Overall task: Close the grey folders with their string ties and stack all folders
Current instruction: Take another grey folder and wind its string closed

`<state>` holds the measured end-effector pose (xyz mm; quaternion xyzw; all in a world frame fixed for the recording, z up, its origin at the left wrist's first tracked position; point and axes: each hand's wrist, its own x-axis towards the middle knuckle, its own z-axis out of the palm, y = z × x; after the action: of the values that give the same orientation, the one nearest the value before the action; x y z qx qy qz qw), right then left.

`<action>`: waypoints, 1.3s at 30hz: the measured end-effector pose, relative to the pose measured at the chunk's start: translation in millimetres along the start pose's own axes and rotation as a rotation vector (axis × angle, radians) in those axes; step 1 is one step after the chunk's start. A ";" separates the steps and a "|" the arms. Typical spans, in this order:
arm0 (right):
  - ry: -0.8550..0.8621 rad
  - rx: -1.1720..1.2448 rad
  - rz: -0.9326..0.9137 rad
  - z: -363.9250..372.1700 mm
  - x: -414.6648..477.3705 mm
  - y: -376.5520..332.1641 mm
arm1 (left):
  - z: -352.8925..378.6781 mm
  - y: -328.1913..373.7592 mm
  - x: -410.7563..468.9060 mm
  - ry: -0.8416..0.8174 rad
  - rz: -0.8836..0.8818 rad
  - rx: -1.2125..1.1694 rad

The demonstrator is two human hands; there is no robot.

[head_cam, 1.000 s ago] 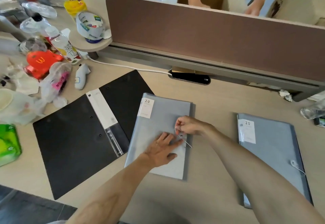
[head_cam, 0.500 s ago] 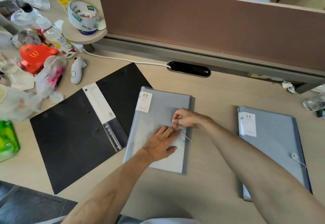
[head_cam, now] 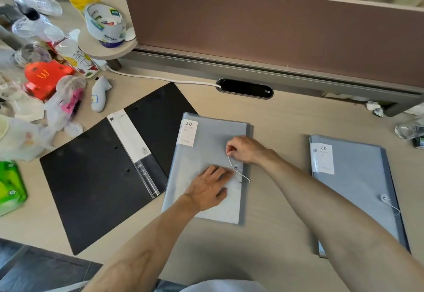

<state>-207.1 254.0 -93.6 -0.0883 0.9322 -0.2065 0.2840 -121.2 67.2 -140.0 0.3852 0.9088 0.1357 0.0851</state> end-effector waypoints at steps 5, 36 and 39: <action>0.064 -0.094 0.014 -1.9 -6.5 13.6 | -7.6 2.4 2.3 0.029 0.004 0.017; 0.168 -0.417 -0.387 39.2 -48.4 -0.9 | -9.6 -22.5 -14.7 -0.231 -0.015 -0.106; 0.162 -0.393 -0.383 31.5 -31.6 -7.0 | -13.8 -21.5 -13.1 -0.249 -0.009 -0.118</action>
<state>-162.9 246.0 -98.7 -0.2993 0.9403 -0.0783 0.1419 -130.2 40.9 -133.0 0.3893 0.8834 0.1394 0.2205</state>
